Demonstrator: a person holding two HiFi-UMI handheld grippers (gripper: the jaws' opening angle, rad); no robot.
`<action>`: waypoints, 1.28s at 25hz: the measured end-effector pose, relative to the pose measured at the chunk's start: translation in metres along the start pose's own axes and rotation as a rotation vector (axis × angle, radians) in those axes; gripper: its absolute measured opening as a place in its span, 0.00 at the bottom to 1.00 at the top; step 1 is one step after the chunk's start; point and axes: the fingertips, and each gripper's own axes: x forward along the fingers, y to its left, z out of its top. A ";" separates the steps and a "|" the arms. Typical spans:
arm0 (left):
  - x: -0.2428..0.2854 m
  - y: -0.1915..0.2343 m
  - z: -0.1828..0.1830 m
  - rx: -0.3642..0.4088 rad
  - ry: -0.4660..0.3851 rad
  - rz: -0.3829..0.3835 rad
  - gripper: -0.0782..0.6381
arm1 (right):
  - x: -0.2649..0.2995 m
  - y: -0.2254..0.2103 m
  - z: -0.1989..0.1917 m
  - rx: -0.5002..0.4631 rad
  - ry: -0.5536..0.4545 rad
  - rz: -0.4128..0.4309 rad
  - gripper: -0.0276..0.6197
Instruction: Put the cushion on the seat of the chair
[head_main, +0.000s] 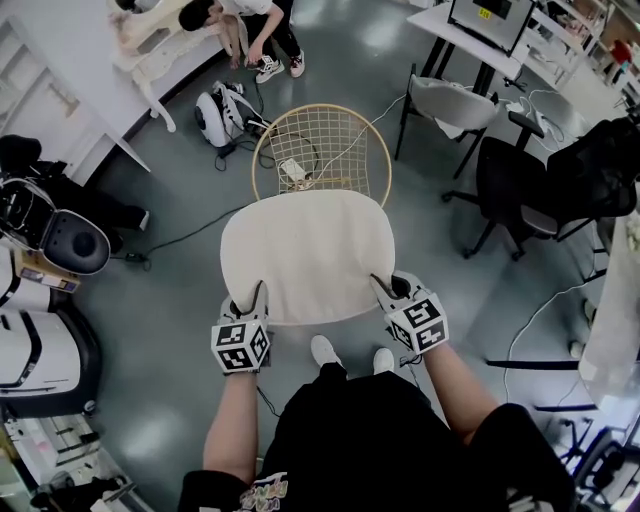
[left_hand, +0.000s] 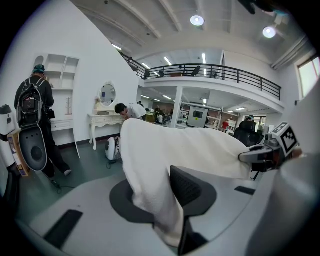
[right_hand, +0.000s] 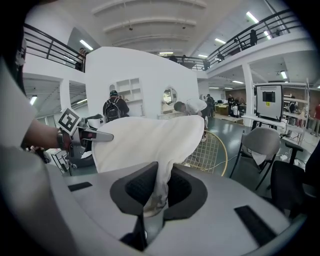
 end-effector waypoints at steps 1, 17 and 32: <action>0.002 0.006 0.001 -0.001 0.000 -0.004 0.27 | 0.005 0.002 0.002 0.002 0.000 -0.005 0.11; 0.011 0.056 0.015 0.005 -0.024 -0.049 0.27 | 0.041 0.027 0.026 -0.007 -0.009 -0.050 0.11; 0.040 0.079 0.046 0.014 -0.022 -0.040 0.27 | 0.077 0.009 0.054 -0.008 -0.016 -0.033 0.11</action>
